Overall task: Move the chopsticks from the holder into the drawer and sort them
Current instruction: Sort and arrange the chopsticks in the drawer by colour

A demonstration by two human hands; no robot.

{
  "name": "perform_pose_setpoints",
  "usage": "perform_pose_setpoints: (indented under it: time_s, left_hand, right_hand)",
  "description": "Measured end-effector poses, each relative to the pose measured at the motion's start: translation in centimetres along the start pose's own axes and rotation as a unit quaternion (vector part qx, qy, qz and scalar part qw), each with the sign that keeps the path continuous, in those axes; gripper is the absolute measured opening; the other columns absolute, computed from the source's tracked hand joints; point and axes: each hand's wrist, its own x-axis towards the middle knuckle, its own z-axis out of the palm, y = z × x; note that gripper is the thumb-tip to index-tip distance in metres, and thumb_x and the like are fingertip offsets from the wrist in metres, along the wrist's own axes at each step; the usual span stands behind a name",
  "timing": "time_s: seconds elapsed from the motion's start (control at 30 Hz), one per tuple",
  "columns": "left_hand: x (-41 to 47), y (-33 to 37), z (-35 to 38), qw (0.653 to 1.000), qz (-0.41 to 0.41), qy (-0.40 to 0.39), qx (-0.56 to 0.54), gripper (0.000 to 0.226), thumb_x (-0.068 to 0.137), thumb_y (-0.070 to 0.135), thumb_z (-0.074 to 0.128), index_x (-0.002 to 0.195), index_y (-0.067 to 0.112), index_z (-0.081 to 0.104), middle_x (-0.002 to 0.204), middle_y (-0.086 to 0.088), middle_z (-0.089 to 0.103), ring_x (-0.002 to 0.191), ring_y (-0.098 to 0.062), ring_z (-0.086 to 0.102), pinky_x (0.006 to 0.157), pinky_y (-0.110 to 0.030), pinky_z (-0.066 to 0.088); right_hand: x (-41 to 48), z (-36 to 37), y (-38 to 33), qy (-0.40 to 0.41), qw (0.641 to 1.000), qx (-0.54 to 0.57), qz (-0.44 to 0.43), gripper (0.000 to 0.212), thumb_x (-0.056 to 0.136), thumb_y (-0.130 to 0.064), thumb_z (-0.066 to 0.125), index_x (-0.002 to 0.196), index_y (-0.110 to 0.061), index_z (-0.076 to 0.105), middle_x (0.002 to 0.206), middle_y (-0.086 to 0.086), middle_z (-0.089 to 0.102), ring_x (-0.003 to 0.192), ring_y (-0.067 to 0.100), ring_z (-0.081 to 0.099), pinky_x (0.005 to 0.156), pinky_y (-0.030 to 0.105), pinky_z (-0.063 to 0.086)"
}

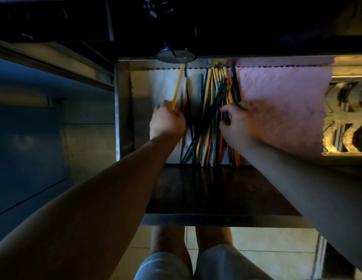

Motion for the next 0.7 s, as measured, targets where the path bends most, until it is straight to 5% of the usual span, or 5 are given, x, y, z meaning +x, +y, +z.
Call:
perform_pose_setpoints:
  time_s: [0.1, 0.27, 0.43, 0.7]
  left_hand:
    - [-0.3, 0.7, 0.7, 0.999, 0.010, -0.037, 0.003, 0.009, 0.089, 0.021, 0.050, 0.095, 0.015, 0.047, 0.085, -0.005, 0.051, 0.074, -0.024, 0.048, 0.066, -0.034, 0.038]
    - [0.3, 0.7, 1.5, 0.997, -0.063, -0.053, 0.003, 0.030, 0.084, 0.023, 0.063, 0.110, 0.013, 0.051, 0.100, -0.008, 0.057, 0.093, -0.029, 0.059, 0.072, -0.034, 0.042]
    - [0.7, 0.3, 1.3, 0.995, -0.063, -0.080, -0.002, 0.019, 0.083, 0.020, 0.059, 0.099, 0.009, 0.062, 0.084, -0.006, 0.059, 0.082, -0.028, 0.060, 0.067, -0.030, 0.044]
    - [0.7, 0.0, 0.7, 0.992, -0.086, -0.056, -0.069, 0.026, 0.085, 0.033, 0.053, 0.101, 0.014, 0.060, 0.086, -0.005, 0.063, 0.077, -0.025, 0.059, 0.065, -0.031, 0.048]
  right_hand:
    - [0.2, -0.2, -0.5, 0.011, 1.000, 0.008, -0.019, 0.033, 0.082, -0.016, 0.063, 0.116, -0.015, 0.062, 0.121, 0.012, 0.051, 0.111, 0.029, 0.053, 0.093, 0.045, 0.048]
    - [0.4, -0.2, -1.4, 0.026, 0.998, 0.030, -0.047, 0.030, 0.083, -0.015, 0.062, 0.113, -0.014, 0.064, 0.114, 0.010, 0.057, 0.104, 0.025, 0.058, 0.087, 0.039, 0.052]
    - [0.7, 0.3, -2.0, 0.028, 0.998, 0.049, -0.036, 0.027, 0.084, -0.014, 0.059, 0.110, -0.015, 0.065, 0.108, 0.007, 0.065, 0.098, 0.019, 0.063, 0.082, 0.030, 0.051]
    - [2.3, 1.1, -4.1, 0.015, 0.999, 0.033, 0.016, 0.030, 0.089, -0.020, 0.058, 0.119, -0.020, 0.063, 0.114, 0.000, 0.070, 0.104, 0.019, 0.065, 0.087, 0.025, 0.049]
